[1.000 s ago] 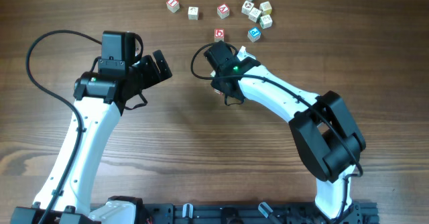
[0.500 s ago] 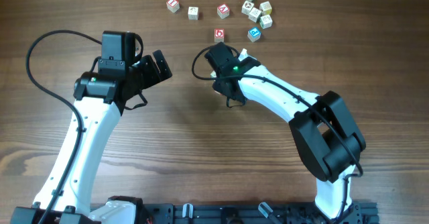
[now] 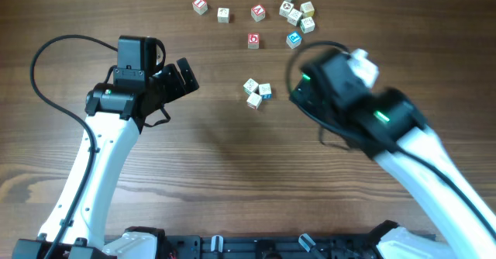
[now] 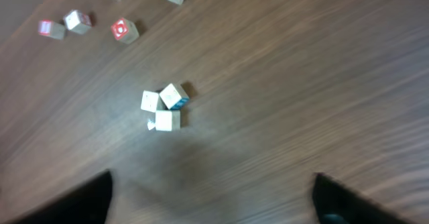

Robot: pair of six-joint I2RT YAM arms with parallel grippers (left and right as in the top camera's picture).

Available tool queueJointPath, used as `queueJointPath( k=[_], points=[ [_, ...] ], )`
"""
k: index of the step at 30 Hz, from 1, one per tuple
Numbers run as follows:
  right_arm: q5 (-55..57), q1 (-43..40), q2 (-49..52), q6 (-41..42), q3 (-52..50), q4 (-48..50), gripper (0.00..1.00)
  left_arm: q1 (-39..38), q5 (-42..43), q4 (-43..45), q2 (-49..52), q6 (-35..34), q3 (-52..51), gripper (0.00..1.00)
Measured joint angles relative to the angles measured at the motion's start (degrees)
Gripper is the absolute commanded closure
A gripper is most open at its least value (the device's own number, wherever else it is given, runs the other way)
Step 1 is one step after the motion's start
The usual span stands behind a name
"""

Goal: Form a circle

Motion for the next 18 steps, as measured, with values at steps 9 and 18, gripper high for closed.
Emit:
queueJointPath(
  k=[9, 18],
  points=[
    [6.10, -0.02, -17.27, 0.24, -0.02, -19.19, 0.00, 0.00, -0.02, -0.02, 0.00, 0.00, -0.02, 0.00],
    [12.87, -9.40, -40.98, -18.80, -12.55, 11.15, 0.00, 0.00, 0.00, 0.02, 0.00, 0.00, 0.00, 0.00]
  ],
)
